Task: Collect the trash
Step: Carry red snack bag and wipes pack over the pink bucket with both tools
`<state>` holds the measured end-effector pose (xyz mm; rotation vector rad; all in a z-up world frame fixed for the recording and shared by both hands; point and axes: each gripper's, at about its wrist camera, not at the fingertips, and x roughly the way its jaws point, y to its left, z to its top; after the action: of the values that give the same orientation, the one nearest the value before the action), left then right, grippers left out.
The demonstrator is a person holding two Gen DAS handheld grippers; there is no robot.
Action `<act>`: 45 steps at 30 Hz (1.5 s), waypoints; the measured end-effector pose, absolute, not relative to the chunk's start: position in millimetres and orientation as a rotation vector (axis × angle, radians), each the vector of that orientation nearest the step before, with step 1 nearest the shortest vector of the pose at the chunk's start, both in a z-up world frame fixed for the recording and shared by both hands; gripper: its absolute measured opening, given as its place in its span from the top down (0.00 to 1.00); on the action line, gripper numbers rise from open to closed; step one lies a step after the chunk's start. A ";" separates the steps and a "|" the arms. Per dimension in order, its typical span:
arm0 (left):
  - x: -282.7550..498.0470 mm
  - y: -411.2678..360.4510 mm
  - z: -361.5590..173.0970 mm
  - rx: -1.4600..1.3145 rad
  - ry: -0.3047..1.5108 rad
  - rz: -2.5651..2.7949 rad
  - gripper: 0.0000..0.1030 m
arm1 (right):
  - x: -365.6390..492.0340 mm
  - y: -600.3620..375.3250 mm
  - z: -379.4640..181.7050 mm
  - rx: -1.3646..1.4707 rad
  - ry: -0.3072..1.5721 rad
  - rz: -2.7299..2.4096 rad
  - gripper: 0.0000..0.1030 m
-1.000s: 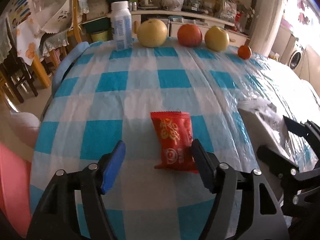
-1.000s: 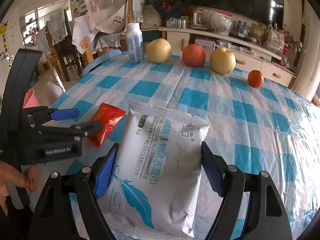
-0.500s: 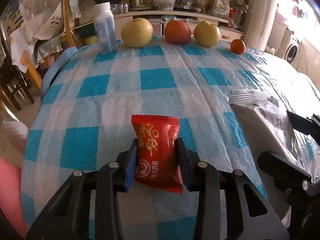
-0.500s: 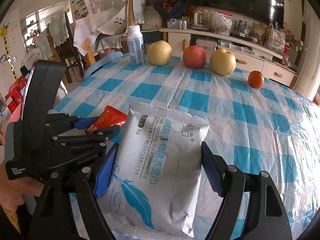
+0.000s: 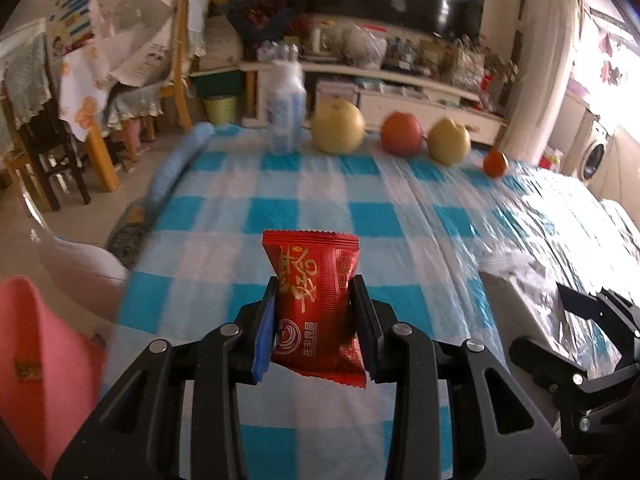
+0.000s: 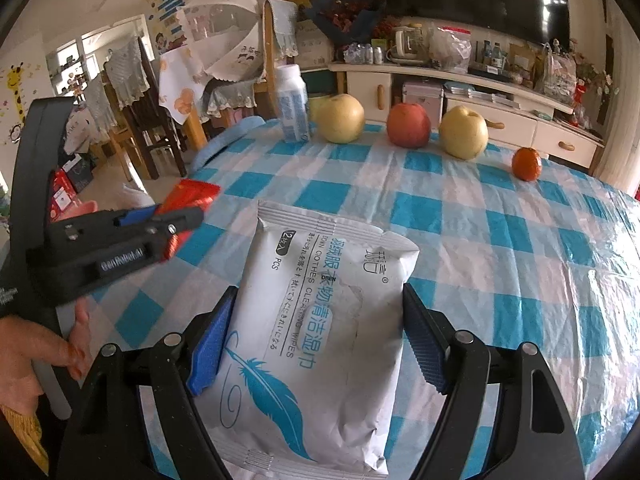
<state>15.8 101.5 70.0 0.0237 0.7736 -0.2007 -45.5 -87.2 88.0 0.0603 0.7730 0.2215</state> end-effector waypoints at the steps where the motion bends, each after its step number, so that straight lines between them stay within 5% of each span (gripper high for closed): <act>1: 14.8 107.6 73.4 0.017 0.765 -0.191 0.64 | -46.3 -83.8 89.8 0.060 0.770 0.225 0.24; 45: -29.5 341.6 126.4 -0.231 0.613 0.249 0.64 | -21.6 180.3 152.0 -0.087 0.720 0.592 0.24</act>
<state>-29.5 341.6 126.4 -0.2307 0.6126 0.2495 -21.6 180.3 152.0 -0.0866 0.7200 0.5920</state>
